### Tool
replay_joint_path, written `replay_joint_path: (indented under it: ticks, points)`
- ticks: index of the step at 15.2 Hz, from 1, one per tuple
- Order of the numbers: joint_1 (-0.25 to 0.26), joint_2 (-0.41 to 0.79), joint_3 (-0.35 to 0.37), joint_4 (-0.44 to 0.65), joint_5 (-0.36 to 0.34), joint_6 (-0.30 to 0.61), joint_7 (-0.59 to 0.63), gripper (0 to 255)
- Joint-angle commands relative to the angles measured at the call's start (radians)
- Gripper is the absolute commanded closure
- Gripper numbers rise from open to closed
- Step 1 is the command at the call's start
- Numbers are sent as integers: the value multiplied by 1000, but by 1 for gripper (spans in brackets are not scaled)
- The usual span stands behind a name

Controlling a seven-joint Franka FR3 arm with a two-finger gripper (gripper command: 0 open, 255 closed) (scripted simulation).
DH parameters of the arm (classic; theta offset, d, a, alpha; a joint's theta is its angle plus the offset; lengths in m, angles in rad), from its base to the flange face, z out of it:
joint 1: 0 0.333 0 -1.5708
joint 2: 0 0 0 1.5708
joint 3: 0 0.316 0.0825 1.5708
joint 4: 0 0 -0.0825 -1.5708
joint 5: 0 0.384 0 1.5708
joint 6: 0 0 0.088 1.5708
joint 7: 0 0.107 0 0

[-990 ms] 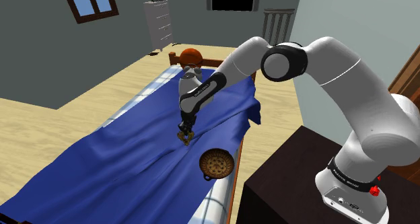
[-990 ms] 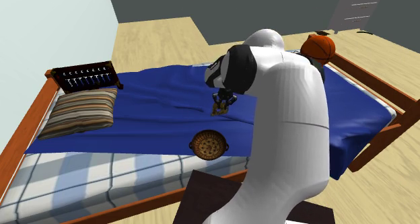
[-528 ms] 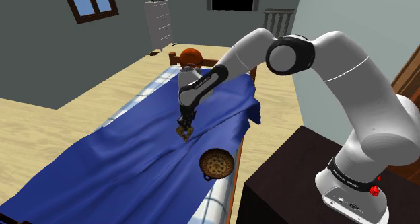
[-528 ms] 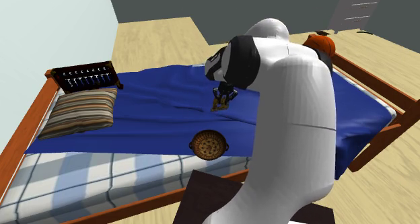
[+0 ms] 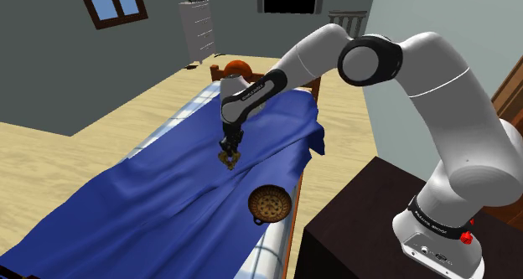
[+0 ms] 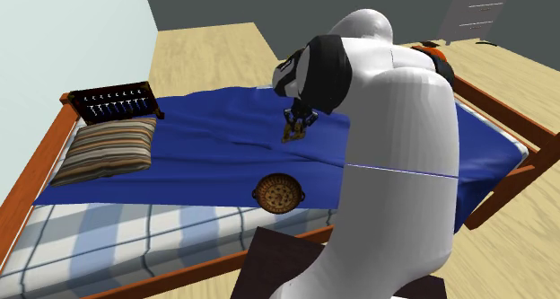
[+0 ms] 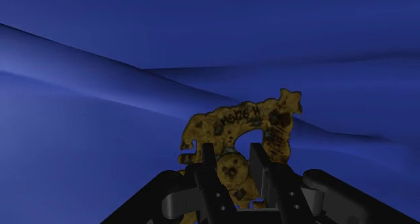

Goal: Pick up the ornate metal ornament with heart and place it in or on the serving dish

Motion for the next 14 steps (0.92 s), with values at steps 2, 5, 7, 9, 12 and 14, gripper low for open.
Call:
replay_joint_path:
  ticks: [2, 5, 7, 9, 12, 14]
  points:
    - [-9, -83, 9, -142, 7, 58, 7, 255]
    - [-19, -187, 24, -323, 19, 137, 18, 255]
    - [-24, -250, 35, -432, 29, 184, 24, 255]
    - [-28, -311, 48, -535, 40, 228, 29, 255]
    - [-34, -399, 70, -680, 62, 288, 35, 255]
    - [-38, -456, 88, -771, 82, 324, 37, 255]
